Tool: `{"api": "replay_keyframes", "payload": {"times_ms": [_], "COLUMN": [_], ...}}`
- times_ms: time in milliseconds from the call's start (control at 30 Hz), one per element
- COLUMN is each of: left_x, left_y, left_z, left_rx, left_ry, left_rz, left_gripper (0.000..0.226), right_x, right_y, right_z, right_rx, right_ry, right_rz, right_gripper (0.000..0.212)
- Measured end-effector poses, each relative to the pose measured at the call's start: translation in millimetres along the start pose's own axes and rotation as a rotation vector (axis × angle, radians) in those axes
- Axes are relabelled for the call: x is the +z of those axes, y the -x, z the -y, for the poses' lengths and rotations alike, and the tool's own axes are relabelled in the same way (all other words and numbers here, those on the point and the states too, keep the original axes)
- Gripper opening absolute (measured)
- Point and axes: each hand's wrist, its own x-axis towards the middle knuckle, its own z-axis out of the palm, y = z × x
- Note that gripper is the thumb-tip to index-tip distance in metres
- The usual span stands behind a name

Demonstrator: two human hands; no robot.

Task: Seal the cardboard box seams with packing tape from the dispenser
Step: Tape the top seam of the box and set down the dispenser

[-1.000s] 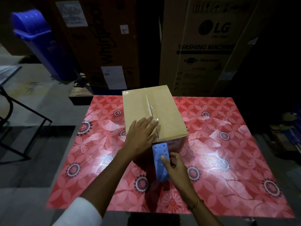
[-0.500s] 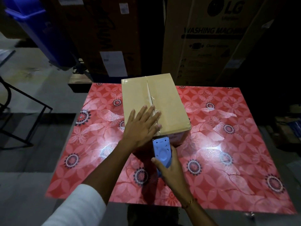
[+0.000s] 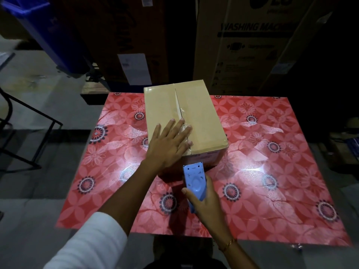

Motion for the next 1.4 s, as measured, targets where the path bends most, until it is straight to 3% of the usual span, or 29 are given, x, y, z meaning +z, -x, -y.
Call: {"api": "replay_keyframes", "payload": {"times_ms": [433,700,933,1133,1233,1333,1400], "left_x": [2.8,3.1,0.7,0.2,-2.1,-4.2,-3.8], "left_y": [-1.0,-1.0,-1.5,-0.8,-1.7,-3.1,-2.3], "left_z": [0.8,2.3,3.8,2.7,3.0,2.7,2.5], "left_rx": [0.004,0.012,0.039,0.039,0.036,0.046,0.044], "left_ry": [0.023,0.063,0.056,0.055,0.046,0.040,0.035], "left_rz": [-0.020,-0.013,0.012,0.016,0.020,0.027,0.036], "left_gripper": [0.070,0.068,0.088,0.088,0.089,0.090,0.090], "right_x": [-9.8,-10.7,-16.6,-31.5,-36.0,-29.7,-25.1], "right_y": [20.8,8.2,-6.8,-20.0,-29.8,-25.5,-11.1], "right_z": [-10.8,7.7,37.7,56.3,53.5,33.6,15.4], "right_rx": [0.067,0.123,0.196,0.284,0.335,0.385,0.414], "right_ry": [0.195,0.346,0.473,0.410,0.305,0.345,0.267], "right_rz": [-0.078,-0.076,-0.017,0.084,0.136,0.149,0.175], "right_gripper": [0.052,0.071,0.043,0.054,0.049,0.063,0.052]}}
